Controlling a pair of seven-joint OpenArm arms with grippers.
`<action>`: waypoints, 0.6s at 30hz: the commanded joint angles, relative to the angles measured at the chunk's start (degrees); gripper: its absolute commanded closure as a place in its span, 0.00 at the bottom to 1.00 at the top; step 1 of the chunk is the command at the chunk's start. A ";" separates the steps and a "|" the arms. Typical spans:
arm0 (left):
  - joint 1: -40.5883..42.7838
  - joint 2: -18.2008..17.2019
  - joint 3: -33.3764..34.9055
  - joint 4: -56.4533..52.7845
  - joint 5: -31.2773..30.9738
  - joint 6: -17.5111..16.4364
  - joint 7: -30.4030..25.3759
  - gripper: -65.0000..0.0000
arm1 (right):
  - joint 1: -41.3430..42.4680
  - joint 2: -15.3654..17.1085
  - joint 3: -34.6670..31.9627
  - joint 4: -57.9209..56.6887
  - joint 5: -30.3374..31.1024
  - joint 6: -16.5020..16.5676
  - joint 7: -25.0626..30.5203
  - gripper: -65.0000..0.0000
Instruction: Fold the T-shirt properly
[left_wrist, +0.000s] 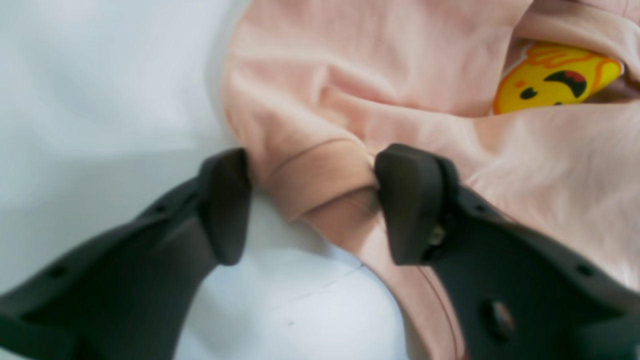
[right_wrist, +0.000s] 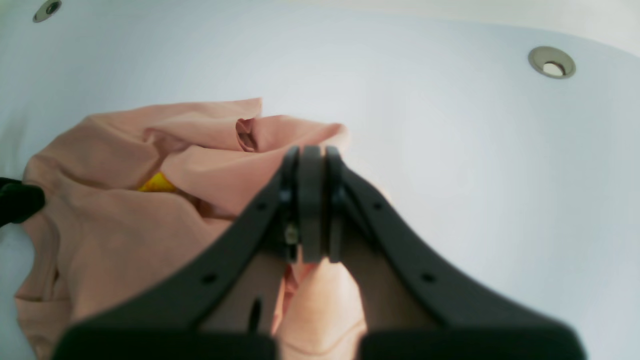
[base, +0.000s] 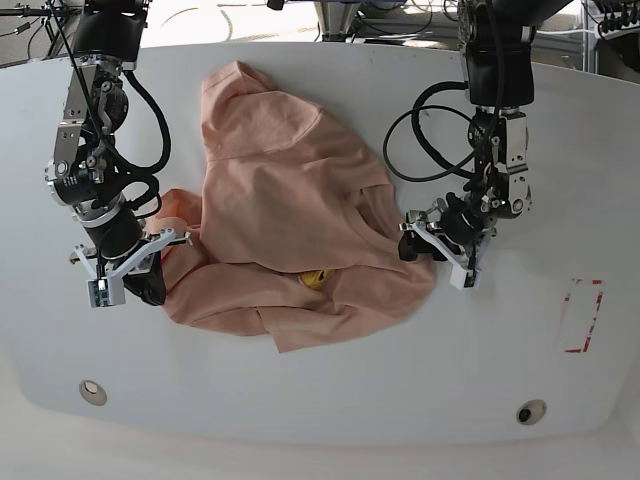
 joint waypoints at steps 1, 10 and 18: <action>-0.78 0.02 -0.03 -0.77 0.83 -0.02 2.99 0.54 | 0.88 0.79 0.52 1.12 0.43 0.36 1.71 1.00; -1.46 0.42 -0.21 -2.60 0.71 0.05 2.97 0.58 | 0.84 0.79 0.53 1.10 0.44 0.27 1.71 1.00; -1.86 0.70 -0.02 -3.70 0.62 0.02 2.90 0.64 | 0.91 0.79 0.50 1.08 0.45 0.19 1.69 1.00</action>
